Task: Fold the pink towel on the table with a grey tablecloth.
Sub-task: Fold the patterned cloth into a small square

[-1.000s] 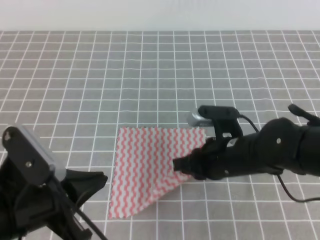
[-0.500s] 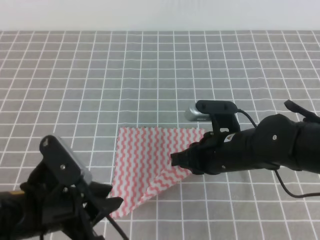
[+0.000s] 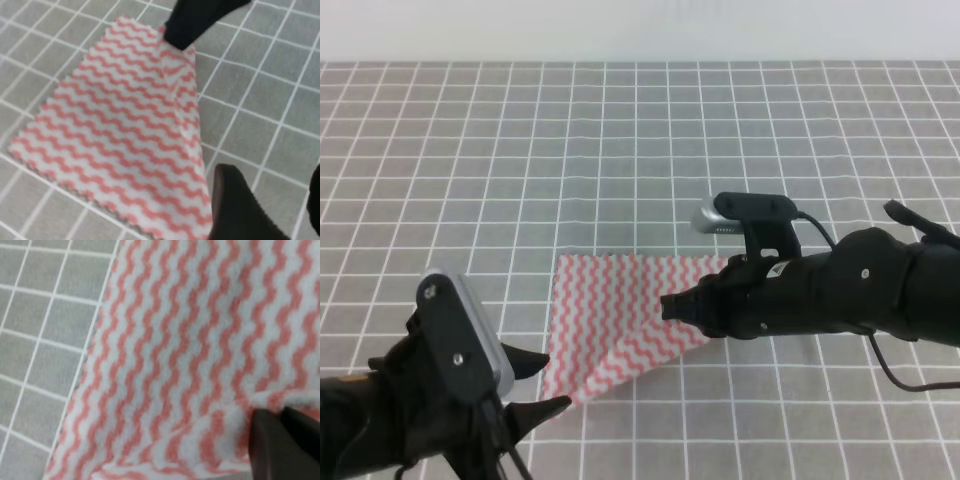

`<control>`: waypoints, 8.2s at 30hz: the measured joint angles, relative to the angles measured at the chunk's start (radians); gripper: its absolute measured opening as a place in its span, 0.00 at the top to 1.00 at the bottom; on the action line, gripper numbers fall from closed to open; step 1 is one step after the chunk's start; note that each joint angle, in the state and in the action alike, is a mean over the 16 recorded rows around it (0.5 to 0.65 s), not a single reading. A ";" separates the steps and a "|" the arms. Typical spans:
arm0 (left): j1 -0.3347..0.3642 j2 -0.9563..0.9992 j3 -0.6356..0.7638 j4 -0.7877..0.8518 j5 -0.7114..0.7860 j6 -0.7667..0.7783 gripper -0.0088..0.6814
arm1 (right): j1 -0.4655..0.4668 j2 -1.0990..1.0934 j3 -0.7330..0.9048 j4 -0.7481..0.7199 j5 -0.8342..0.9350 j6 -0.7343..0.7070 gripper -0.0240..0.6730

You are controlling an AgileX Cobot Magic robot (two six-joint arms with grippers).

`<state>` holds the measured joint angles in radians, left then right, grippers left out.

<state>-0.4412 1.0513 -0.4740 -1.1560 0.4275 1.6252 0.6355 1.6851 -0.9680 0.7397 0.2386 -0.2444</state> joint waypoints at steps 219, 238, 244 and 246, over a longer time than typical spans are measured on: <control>0.002 0.765 -0.482 -0.500 -0.466 0.354 0.63 | -0.232 0.277 -0.339 -0.055 0.210 -0.002 0.99; 0.002 0.707 -0.495 -0.584 -0.279 0.344 0.76 | -0.231 0.280 -0.339 -0.056 0.211 -0.002 0.99; 0.002 0.764 -0.475 -0.588 -0.174 0.350 0.89 | -0.231 0.279 -0.339 -0.055 0.210 -0.002 0.99; 0.002 0.783 -0.471 -0.588 -0.156 0.354 0.93 | -0.232 0.278 -0.339 -0.055 0.209 -0.002 0.99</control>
<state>-0.4395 1.8339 -0.9450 -1.7437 0.2719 1.9790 0.4040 1.9629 -1.3070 0.6851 0.4481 -0.2465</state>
